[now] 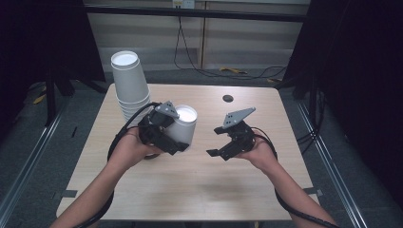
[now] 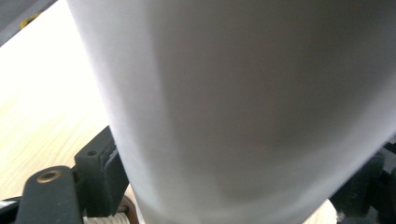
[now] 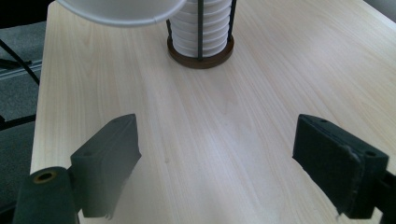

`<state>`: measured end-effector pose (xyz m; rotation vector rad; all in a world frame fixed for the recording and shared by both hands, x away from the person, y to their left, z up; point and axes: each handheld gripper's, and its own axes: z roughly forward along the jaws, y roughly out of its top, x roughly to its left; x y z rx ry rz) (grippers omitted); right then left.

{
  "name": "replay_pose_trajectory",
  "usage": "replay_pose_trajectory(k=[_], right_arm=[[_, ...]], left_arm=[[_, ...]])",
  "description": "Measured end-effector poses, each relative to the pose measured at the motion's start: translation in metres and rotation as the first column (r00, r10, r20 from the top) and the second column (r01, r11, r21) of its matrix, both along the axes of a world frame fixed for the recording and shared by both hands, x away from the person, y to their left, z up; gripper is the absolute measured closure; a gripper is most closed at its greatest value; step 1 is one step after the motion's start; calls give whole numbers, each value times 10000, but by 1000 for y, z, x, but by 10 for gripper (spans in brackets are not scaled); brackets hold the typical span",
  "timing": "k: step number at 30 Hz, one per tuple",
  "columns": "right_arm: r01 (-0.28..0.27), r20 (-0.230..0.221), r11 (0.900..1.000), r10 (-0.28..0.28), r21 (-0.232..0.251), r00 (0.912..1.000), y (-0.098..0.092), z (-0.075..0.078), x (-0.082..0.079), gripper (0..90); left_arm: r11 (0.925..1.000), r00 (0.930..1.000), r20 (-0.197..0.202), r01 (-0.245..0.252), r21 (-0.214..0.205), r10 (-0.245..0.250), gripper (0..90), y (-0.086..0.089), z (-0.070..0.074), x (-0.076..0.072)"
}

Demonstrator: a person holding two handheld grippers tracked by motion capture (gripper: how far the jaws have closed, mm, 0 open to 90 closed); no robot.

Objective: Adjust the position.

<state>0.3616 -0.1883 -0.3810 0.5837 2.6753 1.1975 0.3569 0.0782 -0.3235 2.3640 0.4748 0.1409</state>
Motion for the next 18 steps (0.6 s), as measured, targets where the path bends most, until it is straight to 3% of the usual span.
replay_pose_trajectory(k=[18], right_arm=[[-486, -149, 9985, 482, -250, 9987, -4, 0, -4, 142]], left_arm=[[9969, 9986, -383, 380, 694, -354, 177, -15, -24, 2]])
